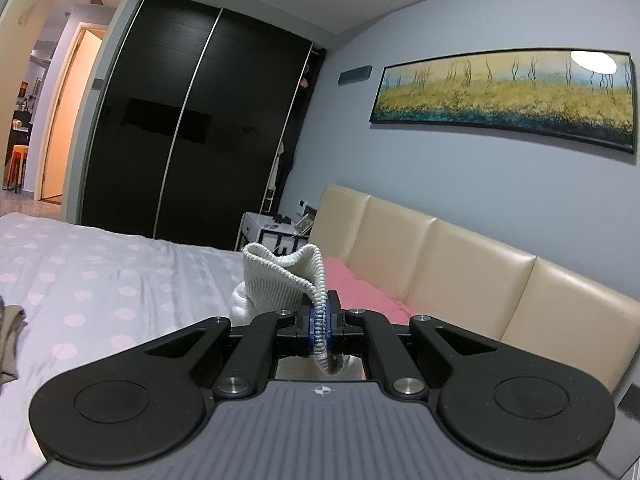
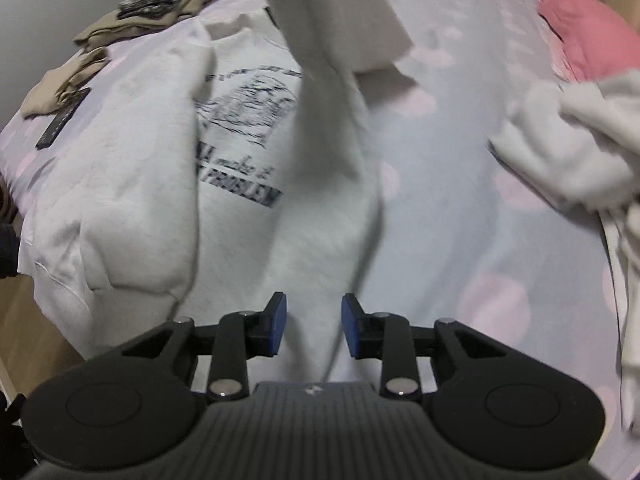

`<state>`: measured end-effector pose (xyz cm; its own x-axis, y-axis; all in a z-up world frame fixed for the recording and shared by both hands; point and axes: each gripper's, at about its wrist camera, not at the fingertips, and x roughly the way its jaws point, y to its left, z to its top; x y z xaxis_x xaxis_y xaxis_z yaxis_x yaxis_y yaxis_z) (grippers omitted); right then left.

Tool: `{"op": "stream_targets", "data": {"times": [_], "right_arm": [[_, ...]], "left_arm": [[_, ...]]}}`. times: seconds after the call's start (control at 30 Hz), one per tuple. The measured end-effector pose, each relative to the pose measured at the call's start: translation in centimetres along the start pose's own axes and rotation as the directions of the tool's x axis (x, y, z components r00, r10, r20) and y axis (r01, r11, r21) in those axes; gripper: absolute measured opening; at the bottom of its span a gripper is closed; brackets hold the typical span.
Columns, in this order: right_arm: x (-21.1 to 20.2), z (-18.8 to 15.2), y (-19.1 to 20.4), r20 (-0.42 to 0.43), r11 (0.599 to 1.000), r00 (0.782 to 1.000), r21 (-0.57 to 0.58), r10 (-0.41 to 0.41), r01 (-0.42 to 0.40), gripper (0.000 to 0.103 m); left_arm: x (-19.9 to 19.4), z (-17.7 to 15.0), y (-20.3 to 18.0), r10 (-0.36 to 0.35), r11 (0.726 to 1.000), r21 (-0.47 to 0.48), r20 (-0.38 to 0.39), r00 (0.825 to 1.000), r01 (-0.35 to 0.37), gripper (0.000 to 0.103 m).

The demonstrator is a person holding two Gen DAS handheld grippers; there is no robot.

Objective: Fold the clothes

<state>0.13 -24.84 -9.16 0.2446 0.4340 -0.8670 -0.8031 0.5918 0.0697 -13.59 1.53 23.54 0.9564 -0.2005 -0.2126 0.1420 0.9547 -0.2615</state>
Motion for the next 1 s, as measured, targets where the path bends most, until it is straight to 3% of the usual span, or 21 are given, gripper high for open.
{"op": "stream_targets", "data": {"times": [0.13,0.37,0.47,0.6,0.7,0.83,0.87,1.0], "right_arm": [[0.4,1.0,0.5,-0.005,1.0,1.0,-0.017,-0.024,0.024,0.034],[1.4,2.8,1.6,-0.009,0.996,0.998,-0.065,-0.069,0.069,0.035],[1.7,3.5,2.5,-0.01,0.994,0.997,-0.083,-0.074,0.072,0.036],[2.4,4.7,3.6,-0.014,0.99,0.996,-0.109,-0.087,0.085,0.042],[3.1,5.8,4.6,-0.019,0.987,0.995,-0.13,-0.094,0.09,0.043],[3.8,7.4,5.7,-0.003,0.985,0.996,-0.145,-0.095,0.093,0.044],[4.0,7.8,6.0,0.003,0.985,0.996,-0.149,-0.092,0.092,0.044],[4.9,9.2,7.4,0.026,0.982,0.997,-0.17,-0.073,0.076,0.046]], "left_arm": [[-2.6,-2.4,3.7,0.031,0.999,-0.042,-0.042,0.999,-0.033,0.003],[-5.6,-11.7,10.9,0.095,0.979,-0.161,-0.201,0.975,-0.129,0.003],[-7.0,-16.6,14.1,0.123,0.957,-0.223,-0.272,0.954,-0.187,0.003],[-8.9,-22.9,18.4,0.166,0.905,-0.316,-0.356,0.92,-0.285,0.003],[-9.7,-27.2,20.7,0.178,0.885,-0.318,-0.444,0.878,-0.34,0.003],[-10.1,-31.7,22.5,0.175,0.892,-0.258,-0.559,0.811,-0.37,0.004],[-10.4,-32.3,22.9,0.179,0.893,-0.249,-0.571,0.801,-0.376,0.009],[-12.1,-32.2,24.2,0.236,0.878,-0.239,-0.535,0.811,-0.414,0.011]]}}
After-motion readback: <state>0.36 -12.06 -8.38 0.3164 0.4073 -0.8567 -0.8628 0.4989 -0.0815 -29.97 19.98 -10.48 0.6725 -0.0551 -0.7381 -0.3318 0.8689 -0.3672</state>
